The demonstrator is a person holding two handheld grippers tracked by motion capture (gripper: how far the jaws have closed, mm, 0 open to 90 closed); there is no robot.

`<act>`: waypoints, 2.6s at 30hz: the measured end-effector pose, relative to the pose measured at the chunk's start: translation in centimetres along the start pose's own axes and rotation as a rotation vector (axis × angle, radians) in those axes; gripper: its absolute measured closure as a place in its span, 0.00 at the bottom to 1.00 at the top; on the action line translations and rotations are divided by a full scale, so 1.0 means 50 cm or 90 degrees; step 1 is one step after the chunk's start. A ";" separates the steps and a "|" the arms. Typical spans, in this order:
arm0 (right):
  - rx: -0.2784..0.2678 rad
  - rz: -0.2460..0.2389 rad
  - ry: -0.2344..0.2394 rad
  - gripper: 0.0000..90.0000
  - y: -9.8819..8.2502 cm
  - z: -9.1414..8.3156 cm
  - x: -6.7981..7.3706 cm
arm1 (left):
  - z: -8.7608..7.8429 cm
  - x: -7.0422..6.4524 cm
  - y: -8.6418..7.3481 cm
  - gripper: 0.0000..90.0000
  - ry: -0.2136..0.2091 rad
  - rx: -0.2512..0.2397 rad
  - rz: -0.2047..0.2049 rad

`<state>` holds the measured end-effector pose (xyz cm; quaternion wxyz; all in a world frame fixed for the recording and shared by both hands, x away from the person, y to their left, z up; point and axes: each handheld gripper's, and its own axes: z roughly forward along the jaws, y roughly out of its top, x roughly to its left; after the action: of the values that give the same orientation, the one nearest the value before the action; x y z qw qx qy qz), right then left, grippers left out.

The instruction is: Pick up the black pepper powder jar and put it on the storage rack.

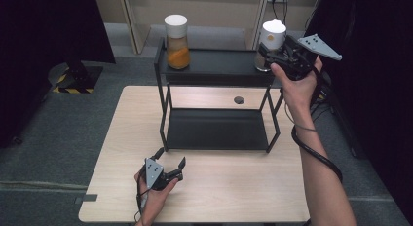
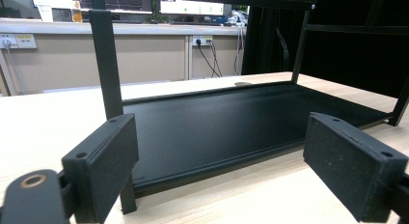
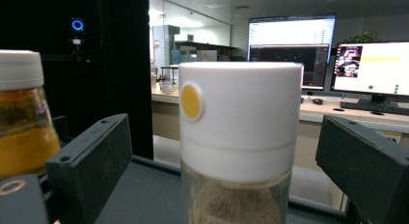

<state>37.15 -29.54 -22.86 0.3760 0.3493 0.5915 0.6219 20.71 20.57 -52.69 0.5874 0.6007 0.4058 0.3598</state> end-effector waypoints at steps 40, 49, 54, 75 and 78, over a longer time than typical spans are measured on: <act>0.028 -0.026 0.037 0.04 -0.088 -0.113 0.018 | 0.000 -0.001 -0.001 0.13 0.001 -0.002 0.001; 0.036 -0.017 0.044 0.04 -0.121 -0.139 0.017 | -0.001 -0.002 -0.001 0.13 0.002 -0.003 0.003; 0.040 -0.018 0.049 0.04 -0.133 -0.147 0.020 | -0.001 -0.002 -0.001 0.13 0.003 -0.002 0.002; 0.087 -0.010 0.083 0.04 -0.211 -0.187 0.038 | -0.001 -0.003 -0.001 0.13 0.003 -0.002 0.003; 0.089 -0.004 0.083 0.04 -0.229 -0.196 0.040 | -0.001 -0.003 -0.002 0.13 0.003 -0.003 0.004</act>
<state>28.21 -32.20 -34.85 0.3135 0.3312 0.6578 0.5995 20.60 20.45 -52.76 0.5866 0.5996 0.4049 0.3640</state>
